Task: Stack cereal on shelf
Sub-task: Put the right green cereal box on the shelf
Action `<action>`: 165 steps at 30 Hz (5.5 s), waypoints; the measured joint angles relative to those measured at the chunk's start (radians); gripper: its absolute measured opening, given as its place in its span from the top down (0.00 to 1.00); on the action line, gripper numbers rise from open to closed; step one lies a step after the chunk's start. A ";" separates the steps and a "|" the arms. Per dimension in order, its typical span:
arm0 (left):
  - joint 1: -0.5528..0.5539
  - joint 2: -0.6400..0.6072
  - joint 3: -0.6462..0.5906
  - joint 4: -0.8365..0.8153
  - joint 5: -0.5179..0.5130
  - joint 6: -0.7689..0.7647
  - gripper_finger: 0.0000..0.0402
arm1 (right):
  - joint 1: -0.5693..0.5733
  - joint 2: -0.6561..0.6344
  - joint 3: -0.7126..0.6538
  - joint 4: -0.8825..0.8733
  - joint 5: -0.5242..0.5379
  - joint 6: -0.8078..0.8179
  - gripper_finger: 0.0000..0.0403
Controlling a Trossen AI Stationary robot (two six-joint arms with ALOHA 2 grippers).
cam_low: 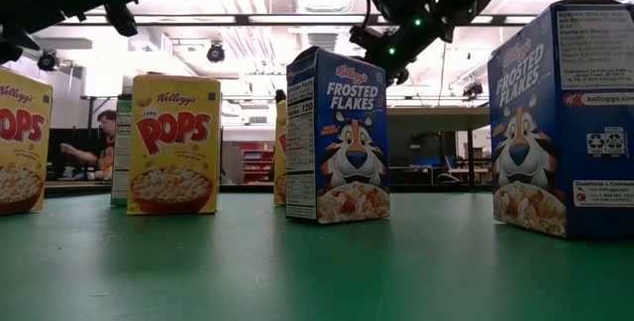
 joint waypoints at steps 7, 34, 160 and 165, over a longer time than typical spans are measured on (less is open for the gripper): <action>0.000 -0.001 0.000 0.036 0.000 0.031 1.00 | -0.016 -0.001 0.000 0.119 -0.006 -0.035 0.98; 0.000 0.003 0.000 0.063 0.000 0.127 1.00 | 0.034 -0.012 0.000 -0.015 0.001 -0.005 0.98; 0.000 -0.007 0.000 0.091 -0.025 0.153 1.00 | -0.182 0.048 0.301 -0.363 -0.157 0.127 0.98; 0.000 -0.007 0.000 0.091 -0.025 0.153 1.00 | -0.182 0.048 0.301 -0.363 -0.149 0.137 0.98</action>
